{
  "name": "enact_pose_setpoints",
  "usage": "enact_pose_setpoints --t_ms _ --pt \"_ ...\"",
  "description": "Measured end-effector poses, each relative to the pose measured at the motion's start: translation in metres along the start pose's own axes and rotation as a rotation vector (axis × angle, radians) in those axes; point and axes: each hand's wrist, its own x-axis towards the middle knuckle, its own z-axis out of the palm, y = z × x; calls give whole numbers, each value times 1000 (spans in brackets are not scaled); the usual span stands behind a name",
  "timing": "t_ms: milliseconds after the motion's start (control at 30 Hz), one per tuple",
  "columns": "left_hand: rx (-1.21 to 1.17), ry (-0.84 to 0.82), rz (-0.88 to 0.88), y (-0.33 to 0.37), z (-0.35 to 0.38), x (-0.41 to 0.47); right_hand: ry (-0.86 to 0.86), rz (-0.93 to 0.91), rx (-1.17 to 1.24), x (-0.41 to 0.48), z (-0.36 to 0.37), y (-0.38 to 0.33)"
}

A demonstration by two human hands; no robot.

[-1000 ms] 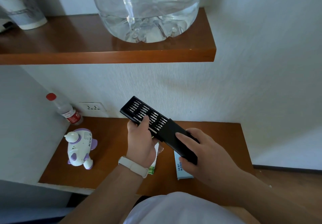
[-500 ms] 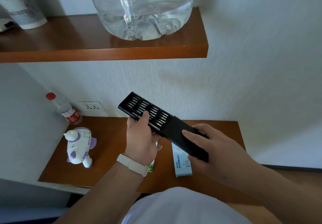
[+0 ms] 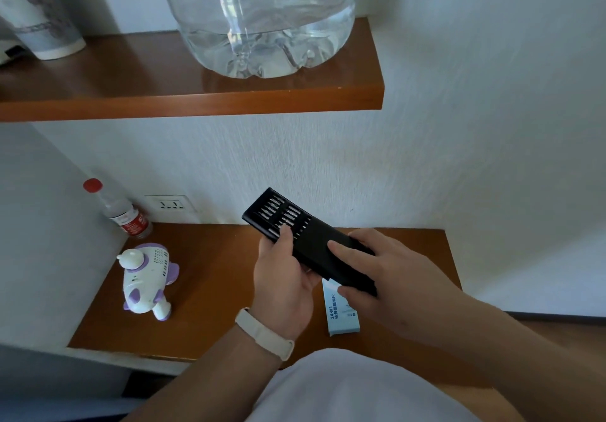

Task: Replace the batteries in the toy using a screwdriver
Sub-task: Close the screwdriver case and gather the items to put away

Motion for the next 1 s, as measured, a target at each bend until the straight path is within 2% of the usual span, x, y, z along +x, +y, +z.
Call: enact_pose_setpoints --t_ms 233,733,1000 --pt "-5 68 41 8 1 5 59 10 -1 2 3 -3" --pt "-84 144 35 23 4 26 6 3 -8 2 -11 9" --pt "-66 177 50 19 3 30 43 -17 -38 -3 -13 13"
